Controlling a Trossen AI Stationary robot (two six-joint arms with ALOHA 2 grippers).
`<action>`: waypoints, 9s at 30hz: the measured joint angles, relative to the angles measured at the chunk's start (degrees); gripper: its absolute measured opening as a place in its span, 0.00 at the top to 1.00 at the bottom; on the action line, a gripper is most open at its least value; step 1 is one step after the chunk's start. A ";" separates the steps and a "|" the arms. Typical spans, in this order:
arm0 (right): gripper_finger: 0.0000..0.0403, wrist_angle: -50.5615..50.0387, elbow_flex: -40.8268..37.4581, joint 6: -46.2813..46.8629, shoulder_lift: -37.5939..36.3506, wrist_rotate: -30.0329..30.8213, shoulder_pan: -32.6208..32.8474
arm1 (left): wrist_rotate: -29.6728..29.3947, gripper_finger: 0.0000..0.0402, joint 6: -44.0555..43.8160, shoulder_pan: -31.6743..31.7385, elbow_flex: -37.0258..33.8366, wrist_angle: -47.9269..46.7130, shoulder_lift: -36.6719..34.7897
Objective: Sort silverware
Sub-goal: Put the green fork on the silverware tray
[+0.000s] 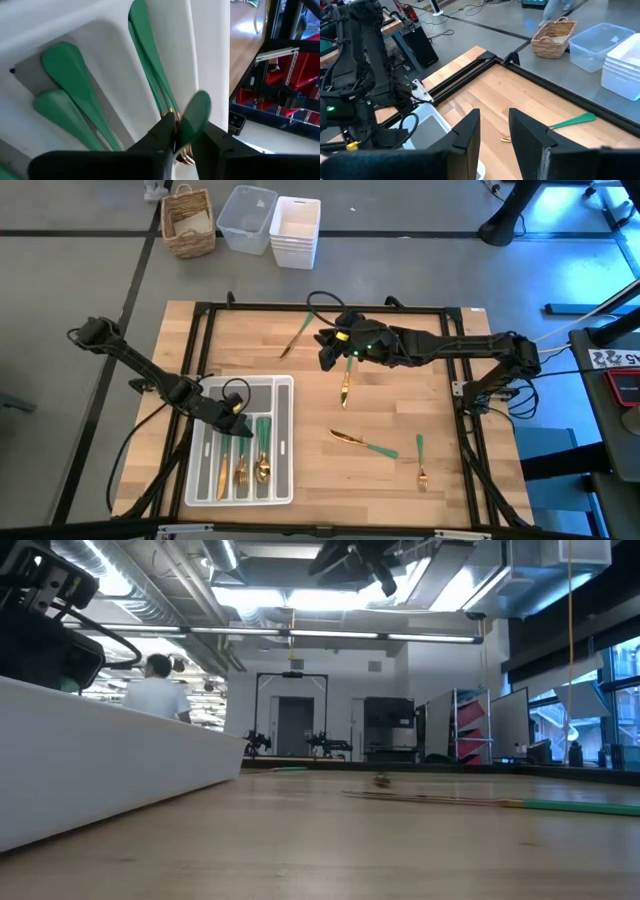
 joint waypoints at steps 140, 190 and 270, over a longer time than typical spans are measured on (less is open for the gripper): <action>0.76 -23.55 -36.42 99.26 -0.09 -31.04 49.13 | -19.95 0.75 37.77 8.02 6.25 9.15 -15.91; 0.99 57.54 -29.03 8.79 0.15 -25.45 8.98 | -13.06 0.75 54.97 15.88 6.21 41.66 -1.97; 0.79 58.87 -29.09 7.45 0.17 -29.72 5.95 | 22.60 1.00 62.01 35.43 32.13 48.35 28.80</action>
